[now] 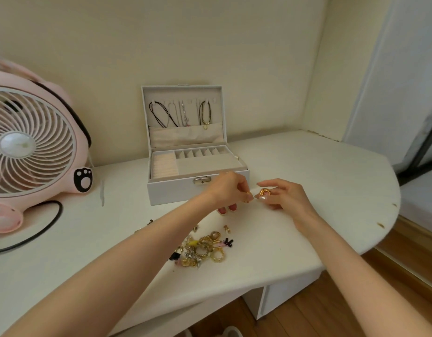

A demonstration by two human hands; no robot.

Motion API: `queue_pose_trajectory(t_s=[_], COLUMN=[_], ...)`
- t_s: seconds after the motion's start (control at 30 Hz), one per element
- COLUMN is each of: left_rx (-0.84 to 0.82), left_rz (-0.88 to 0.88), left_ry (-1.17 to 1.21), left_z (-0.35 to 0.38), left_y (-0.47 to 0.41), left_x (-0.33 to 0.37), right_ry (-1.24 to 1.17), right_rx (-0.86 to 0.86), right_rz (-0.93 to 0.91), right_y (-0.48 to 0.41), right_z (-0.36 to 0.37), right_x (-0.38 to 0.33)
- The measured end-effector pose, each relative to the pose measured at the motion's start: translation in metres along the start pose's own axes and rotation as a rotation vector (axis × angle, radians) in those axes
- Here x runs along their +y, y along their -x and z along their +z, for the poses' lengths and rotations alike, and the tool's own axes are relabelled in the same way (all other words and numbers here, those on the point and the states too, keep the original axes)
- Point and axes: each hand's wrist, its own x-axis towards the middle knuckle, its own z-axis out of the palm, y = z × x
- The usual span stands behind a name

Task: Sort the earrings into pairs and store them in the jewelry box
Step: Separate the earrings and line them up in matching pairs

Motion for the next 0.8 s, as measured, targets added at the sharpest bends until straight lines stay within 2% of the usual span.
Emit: queue_pose_trajectory(t_s=[0.13, 0.23, 0.4, 0.63, 0.8], left_rx=[-0.031, -0.005, 0.059, 0.101, 0.217], left_rz=[-0.026, 0.02, 0.121, 0.152, 0.178], left_ry=[-0.124, -0.224, -0.348, -0.314, -0.641], left_z=[0.006, 0.009, 0.011, 0.004, -0.007], left_y=[-0.006, -0.009, -0.01, 0.001, 0.016], left_x=[0.002, 0.004, -0.001, -0.011, -0.024], right_ry=[-0.078, -0.116, 0.121, 0.118, 0.227], right_rx=[0.04, 0.073, 0.135, 0.092, 0.119], right_rz=[0.005, 0.013, -0.066, -0.053, -0.041], right_y=[-0.004, -0.005, -0.007, -0.01, -0.012], right_z=[-0.002, -0.002, 0.002, 0.004, 0.006], right_x=[0.002, 0.004, 0.002, 0.0, 0.002])
